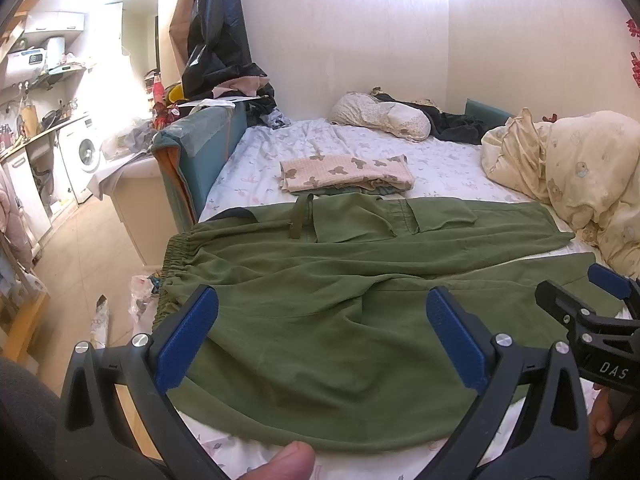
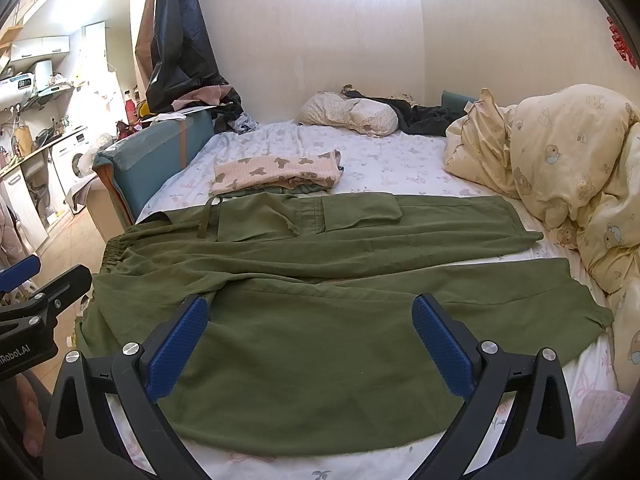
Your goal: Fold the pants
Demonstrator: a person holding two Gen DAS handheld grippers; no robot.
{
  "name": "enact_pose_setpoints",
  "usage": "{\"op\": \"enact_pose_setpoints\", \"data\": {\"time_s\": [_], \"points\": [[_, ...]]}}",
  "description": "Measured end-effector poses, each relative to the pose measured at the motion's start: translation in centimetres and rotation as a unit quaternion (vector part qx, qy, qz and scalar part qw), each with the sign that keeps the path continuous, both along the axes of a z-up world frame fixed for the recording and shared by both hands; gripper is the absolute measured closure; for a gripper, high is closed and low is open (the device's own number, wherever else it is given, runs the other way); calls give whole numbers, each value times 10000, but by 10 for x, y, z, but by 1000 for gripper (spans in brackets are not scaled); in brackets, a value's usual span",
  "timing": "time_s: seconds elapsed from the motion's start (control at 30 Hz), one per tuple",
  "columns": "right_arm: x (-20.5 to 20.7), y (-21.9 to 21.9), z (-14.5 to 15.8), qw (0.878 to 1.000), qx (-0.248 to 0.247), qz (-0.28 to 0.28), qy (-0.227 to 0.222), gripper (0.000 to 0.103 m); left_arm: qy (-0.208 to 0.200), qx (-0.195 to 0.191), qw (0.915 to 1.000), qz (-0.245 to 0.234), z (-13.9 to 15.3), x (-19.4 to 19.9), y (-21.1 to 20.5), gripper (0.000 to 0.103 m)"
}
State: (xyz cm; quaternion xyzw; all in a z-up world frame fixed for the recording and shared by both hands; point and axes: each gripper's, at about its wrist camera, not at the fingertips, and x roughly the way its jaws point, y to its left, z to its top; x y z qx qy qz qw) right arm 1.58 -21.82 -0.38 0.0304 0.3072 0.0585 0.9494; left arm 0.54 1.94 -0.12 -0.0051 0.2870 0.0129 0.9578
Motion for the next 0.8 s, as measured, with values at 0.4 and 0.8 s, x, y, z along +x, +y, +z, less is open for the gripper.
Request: {"op": "enact_pose_setpoints", "data": {"time_s": [0.4, 0.8], "points": [[0, 0, -1, 10000, 0, -11, -16, 0, 0, 18, 10000, -8, 1, 1, -2, 1], [0, 0, -1, 10000, -5, -8, -3, 0, 7, 21, 10000, -12, 1, -1, -5, 1]]}}
